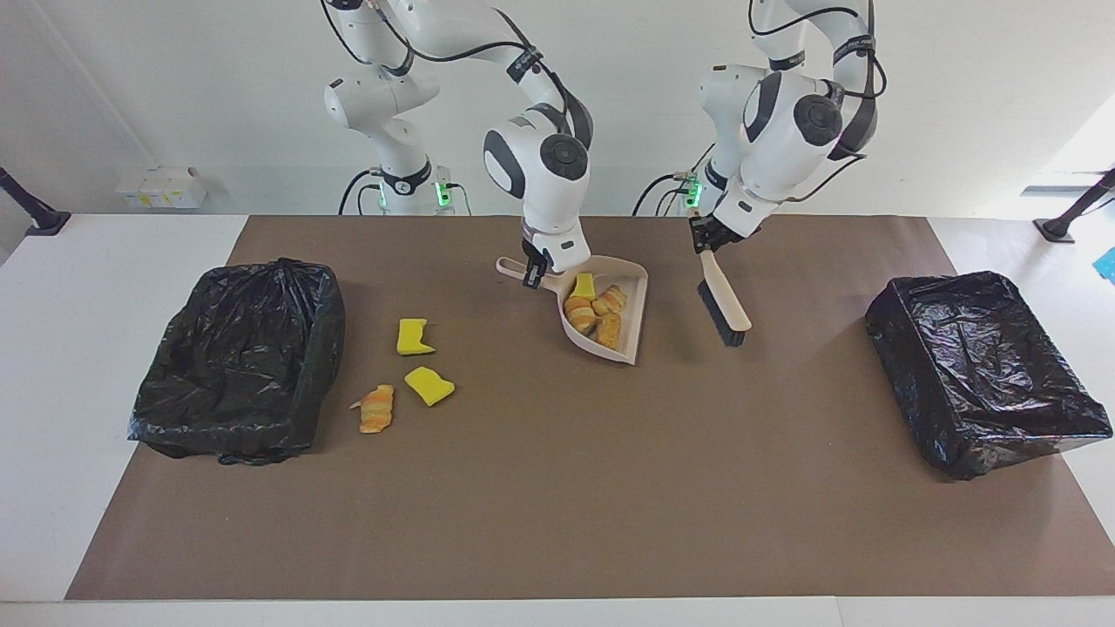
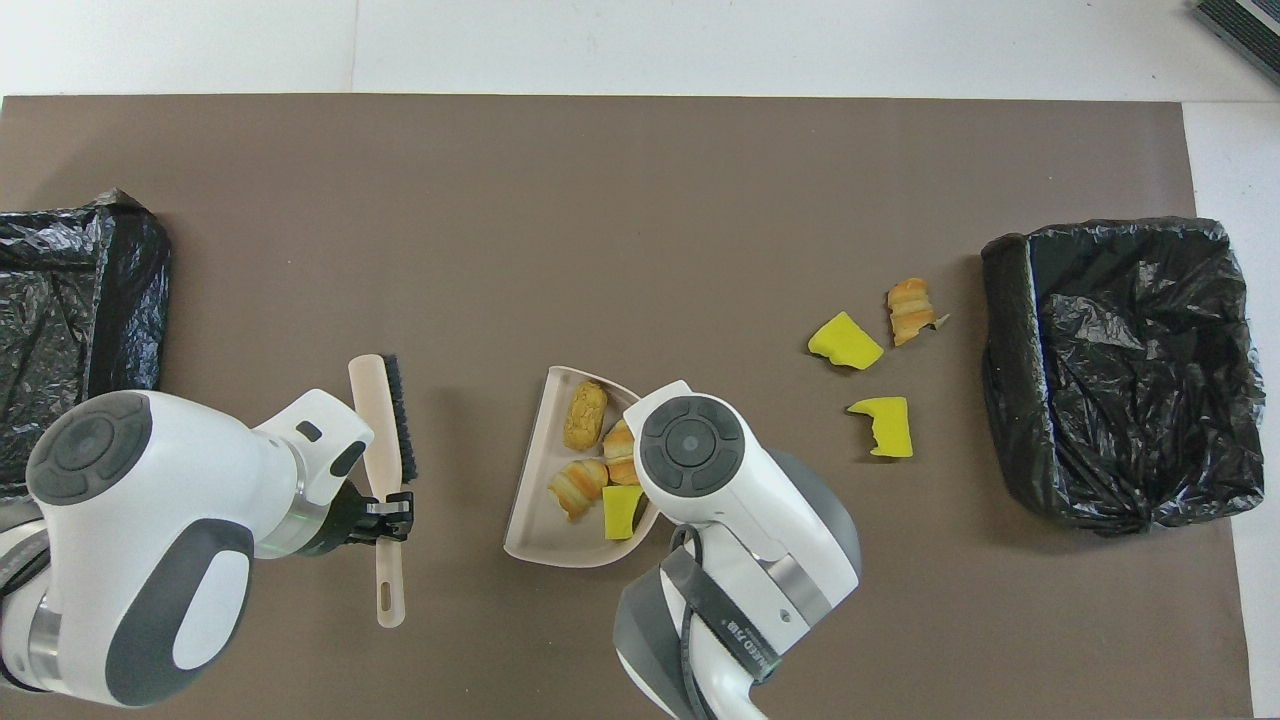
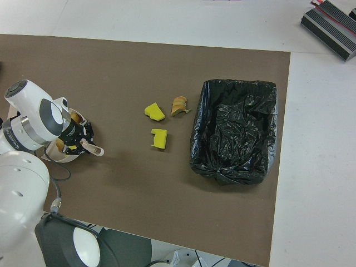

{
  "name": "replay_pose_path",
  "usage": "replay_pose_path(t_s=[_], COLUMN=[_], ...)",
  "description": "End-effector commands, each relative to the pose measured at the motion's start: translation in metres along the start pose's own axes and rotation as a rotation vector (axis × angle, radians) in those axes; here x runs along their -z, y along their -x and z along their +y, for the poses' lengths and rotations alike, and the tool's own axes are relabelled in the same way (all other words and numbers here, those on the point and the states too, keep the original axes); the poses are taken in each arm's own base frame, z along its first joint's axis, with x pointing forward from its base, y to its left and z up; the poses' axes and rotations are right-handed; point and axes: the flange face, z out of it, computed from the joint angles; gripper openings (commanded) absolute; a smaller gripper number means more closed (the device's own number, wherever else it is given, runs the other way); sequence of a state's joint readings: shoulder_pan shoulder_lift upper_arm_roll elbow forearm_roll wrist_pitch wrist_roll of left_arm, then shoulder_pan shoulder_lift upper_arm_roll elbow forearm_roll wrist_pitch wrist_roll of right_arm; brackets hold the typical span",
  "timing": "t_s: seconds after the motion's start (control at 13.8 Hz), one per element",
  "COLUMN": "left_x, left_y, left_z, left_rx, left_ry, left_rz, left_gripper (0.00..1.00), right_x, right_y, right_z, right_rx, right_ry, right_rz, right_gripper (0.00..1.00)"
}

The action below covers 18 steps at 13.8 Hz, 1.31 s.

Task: Sweep and dump trash in bin
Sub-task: 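Carry the loaded dustpan over the far bin with the right gripper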

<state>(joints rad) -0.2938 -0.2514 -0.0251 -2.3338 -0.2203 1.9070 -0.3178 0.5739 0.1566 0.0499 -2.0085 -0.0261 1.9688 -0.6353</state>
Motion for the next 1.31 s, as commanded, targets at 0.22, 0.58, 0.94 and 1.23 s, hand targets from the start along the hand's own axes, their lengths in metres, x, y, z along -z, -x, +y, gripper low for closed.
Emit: replay_pose_path(t_s=[0.22, 0.58, 0.94, 1.23], left_x=[-0.024, -0.071, -0.111, -0.127], left_y=[0.002, 0.068, 0.113, 0.123], left_z=[0.002, 0.096, 0.151, 0.146], left_rx=[-0.049, -0.073, -0.119, -0.132], left_ry=[-0.049, -0.101, -0.103, -0.12], left_rz=[-0.044, -0.028, -0.041, -0.052], left_gripper=[0.0, 0.0, 0.0, 0.0], right_x=[0.045, 0.095, 0.123, 0.12], right_y=[0.11, 0.237, 0.36, 0.449], right_z=[0.087, 0.158, 0.179, 0.188], right_rx=[0.027, 0.054, 0.026, 0.008], right_ry=[-0.007, 0.006, 0.024, 0.006], right_rz=[0.044, 0.005, -0.128, -0.23], right_gripper=[0.0, 0.0, 0.0, 0.0])
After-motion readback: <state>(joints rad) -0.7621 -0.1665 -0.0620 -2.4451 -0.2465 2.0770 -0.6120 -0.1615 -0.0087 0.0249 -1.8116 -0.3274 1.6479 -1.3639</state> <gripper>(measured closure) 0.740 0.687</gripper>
